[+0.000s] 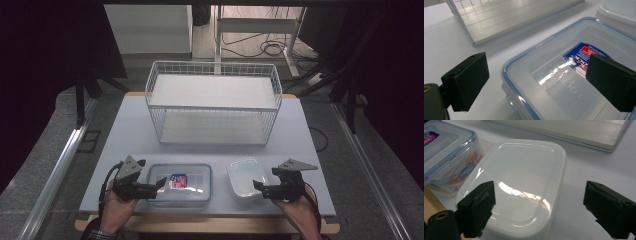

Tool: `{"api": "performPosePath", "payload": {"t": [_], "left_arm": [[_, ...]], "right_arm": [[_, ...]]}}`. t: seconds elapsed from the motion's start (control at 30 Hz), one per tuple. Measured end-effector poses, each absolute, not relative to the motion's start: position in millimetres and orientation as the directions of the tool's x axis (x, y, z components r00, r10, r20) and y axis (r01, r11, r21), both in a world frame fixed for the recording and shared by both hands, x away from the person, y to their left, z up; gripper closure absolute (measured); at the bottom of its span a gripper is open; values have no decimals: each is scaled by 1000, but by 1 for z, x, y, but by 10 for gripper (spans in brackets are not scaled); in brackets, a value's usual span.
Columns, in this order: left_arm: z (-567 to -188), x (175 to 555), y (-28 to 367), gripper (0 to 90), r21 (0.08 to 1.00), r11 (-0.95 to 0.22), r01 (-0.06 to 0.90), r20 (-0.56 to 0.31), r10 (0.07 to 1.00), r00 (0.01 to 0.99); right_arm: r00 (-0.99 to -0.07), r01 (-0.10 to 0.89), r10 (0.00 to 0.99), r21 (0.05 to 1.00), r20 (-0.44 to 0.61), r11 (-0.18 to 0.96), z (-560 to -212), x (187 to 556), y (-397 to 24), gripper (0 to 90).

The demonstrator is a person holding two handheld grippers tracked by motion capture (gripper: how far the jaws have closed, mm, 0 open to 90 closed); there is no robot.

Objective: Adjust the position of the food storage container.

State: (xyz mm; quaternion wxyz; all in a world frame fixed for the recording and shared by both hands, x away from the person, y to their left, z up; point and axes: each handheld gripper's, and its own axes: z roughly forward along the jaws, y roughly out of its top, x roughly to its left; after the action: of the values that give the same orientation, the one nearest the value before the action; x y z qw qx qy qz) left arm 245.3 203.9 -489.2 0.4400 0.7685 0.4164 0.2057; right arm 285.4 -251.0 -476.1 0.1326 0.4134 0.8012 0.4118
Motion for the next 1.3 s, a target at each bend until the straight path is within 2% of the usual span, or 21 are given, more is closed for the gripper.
{"api": "performPosePath", "payload": {"t": [0.03, 0.1, 0.17, 0.23, 0.27, 0.3, 0.33, 0.5, 0.53, 0.57, 0.67, 0.8, 1.3], "left_arm": [[-489, 245, 205, 47, 850, -259, 459, -54, 823, 566], [-489, 245, 206, 48, 852, -255, 458, -53, 827, 559], [-488, 245, 207, 48, 854, -247, 458, -59, 829, 557], [-488, 245, 207, 48, 855, -245, 457, -59, 830, 555], [-488, 245, 207, 48, 855, -245, 456, -58, 830, 555], [-488, 245, 207, 48, 855, -245, 456, -58, 830, 555], [-488, 245, 207, 48, 854, -248, 457, -55, 831, 554], [-489, 245, 207, 49, 851, -252, 460, -53, 831, 553], [-489, 245, 207, 49, 851, -254, 460, -51, 832, 553], [-489, 245, 207, 50, 850, -254, 461, -51, 832, 552], [-489, 245, 207, 51, 849, -255, 463, -50, 833, 551], [-490, 246, 207, 52, 847, -258, 464, -48, 833, 551], [-490, 246, 208, 52, 843, -271, 465, -36, 834, 551]], "right_arm": [[-637, 544, 761, 771, 123, 331, -472, 286, -244, 216], [-644, 541, 755, 772, 125, 334, -470, 287, -240, 249], [-680, 521, 726, 765, 104, 379, -463, 289, -226, 397], [-692, 510, 715, 767, 97, 390, -462, 290, -223, 430], [-718, 502, 688, 763, 105, 407, -459, 293, -212, 502], [-718, 502, 688, 763, 105, 407, -459, 293, -212, 502], [-737, 497, 668, 751, 102, 434, -458, 296, -202, 565], [-777, 479, 624, 724, 86, 497, -459, 302, -178, 700], [-777, 479, 624, 724, 86, 497, -459, 302, -178, 700], [-786, 474, 612, 717, 83, 512, -460, 305, -172, 758], [-791, 478, 605, 708, 90, 520, -463, 308, -166, 829], [-796, 481, 597, 706, 103, 520, -465, 308, -164, 883], [-806, 480, 581, 694, 108, 536, -472, 306, -149, 889]]}}
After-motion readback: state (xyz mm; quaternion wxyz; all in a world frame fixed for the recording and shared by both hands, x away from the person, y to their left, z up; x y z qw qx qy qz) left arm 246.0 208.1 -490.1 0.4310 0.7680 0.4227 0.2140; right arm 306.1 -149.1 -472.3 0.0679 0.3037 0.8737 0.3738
